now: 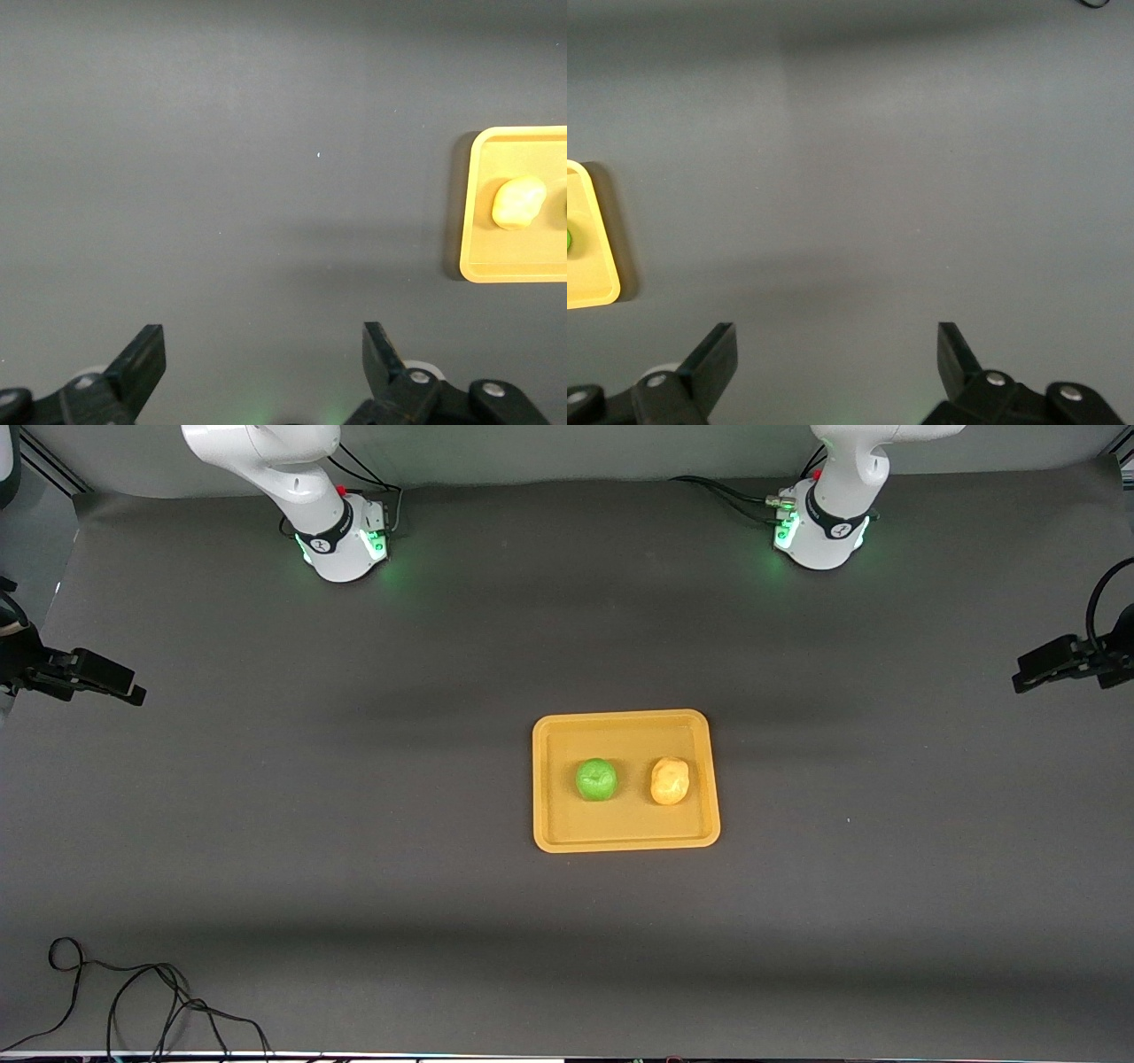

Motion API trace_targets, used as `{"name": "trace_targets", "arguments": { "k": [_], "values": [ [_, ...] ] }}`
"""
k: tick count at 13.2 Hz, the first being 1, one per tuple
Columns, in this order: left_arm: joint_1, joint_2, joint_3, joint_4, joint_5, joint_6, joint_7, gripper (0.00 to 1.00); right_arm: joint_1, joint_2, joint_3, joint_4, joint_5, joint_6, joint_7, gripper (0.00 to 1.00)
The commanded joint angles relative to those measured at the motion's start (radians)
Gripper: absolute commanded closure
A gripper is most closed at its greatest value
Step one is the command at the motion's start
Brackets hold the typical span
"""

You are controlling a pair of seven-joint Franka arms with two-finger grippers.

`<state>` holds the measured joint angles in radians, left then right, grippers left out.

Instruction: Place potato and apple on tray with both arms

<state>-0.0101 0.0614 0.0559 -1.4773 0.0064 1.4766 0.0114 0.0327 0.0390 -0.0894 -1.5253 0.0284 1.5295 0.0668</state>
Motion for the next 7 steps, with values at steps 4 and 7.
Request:
{"name": "trace_targets", "arguments": {
  "k": [4, 7],
  "values": [
    [-0.002, -0.041, 0.005, 0.005, 0.003, -0.035, 0.022, 0.01, -0.010, -0.014, 0.007, -0.007, -0.008, 0.007, -0.012, 0.00],
    [-0.001, -0.041, 0.007, 0.003, 0.003, -0.033, 0.027, 0.01, -0.010, -0.014, 0.005, -0.007, -0.008, 0.008, -0.013, 0.00]
  ]
}}
